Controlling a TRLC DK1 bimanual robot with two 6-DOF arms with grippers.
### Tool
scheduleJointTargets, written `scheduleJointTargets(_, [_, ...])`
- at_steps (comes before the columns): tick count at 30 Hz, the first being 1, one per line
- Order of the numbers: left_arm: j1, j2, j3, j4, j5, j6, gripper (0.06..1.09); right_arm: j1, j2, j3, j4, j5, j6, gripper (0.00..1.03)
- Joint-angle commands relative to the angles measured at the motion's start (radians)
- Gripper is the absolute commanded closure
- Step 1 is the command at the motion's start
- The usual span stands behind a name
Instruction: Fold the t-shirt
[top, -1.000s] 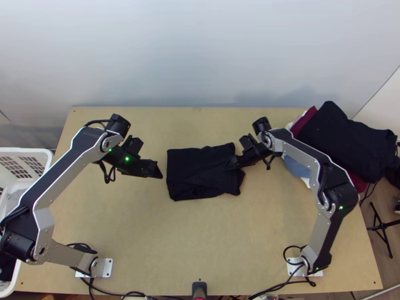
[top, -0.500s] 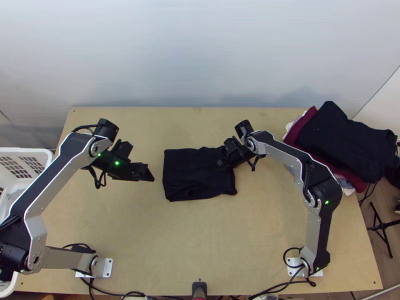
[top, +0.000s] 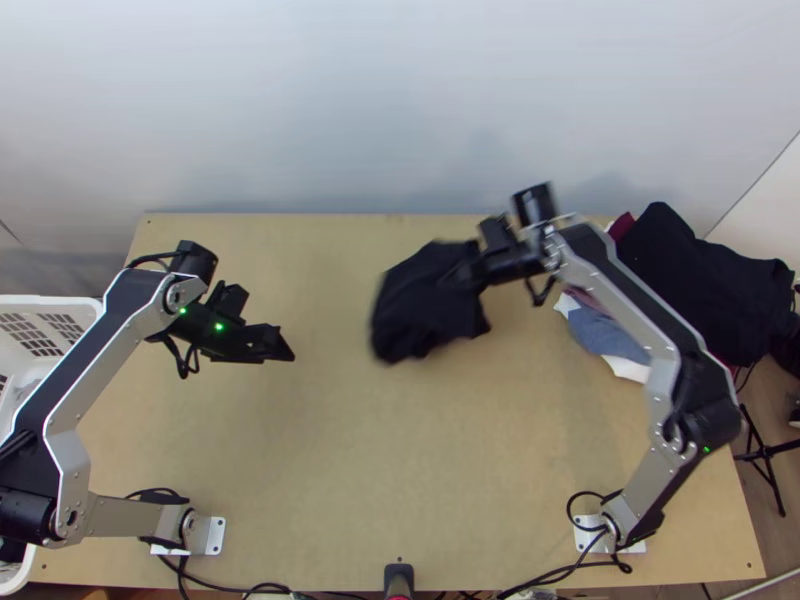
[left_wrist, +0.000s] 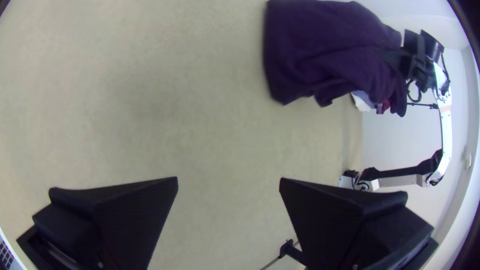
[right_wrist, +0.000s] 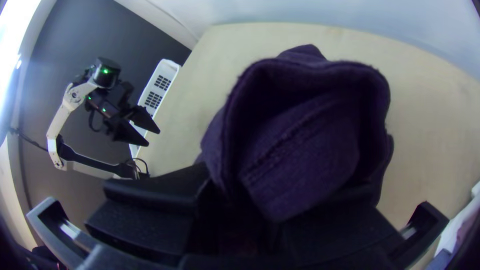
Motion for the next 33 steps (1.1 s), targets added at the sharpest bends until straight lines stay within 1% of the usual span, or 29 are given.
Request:
scheduleJointTargets(1, [0.063, 0.002, -0.022, -0.019, -0.001, 0.055, 0.1, -0.111, -0.078, 0.143, -0.1, -0.018, 0.021, 1.0])
scheduleJointTargets(6, [0.091, 0.022, -0.028, -0.019, -0.001, 0.084, 0.1, -0.211, -0.072, 0.292, -0.207, -0.016, 0.009, 1.0])
scheduleJointTargets(13, [0.128, 0.056, -0.038, -0.019, -0.001, 0.141, 0.1, -0.395, -0.056, 0.436, -0.308, -0.016, -0.005, 1.0])
scheduleJointTargets(16, [0.135, 0.06, -0.051, -0.017, -0.001, 0.164, 0.1, -0.475, -0.044, 0.517, -0.402, -0.019, -0.049, 1.0])
scheduleJointTargets(18, [0.135, 0.065, -0.054, -0.017, -0.001, 0.172, 0.1, -0.508, -0.044, 0.543, -0.434, -0.022, -0.071, 1.0])
scheduleJointTargets(22, [0.134, 0.083, -0.052, -0.011, 0.0, 0.175, 0.1, -0.583, -0.04, 0.625, -0.494, -0.051, -0.074, 1.0])
scheduleJointTargets(27, [0.134, 0.106, -0.045, -0.008, -0.001, 0.178, 0.1, -0.651, -0.046, 0.681, -0.508, -0.079, -0.074, 1.0])
scheduleJointTargets(33, [0.134, 0.119, -0.049, 0.003, -0.003, 0.179, 0.1, -0.778, -0.07, 0.708, -0.515, -0.157, -0.074, 1.0])
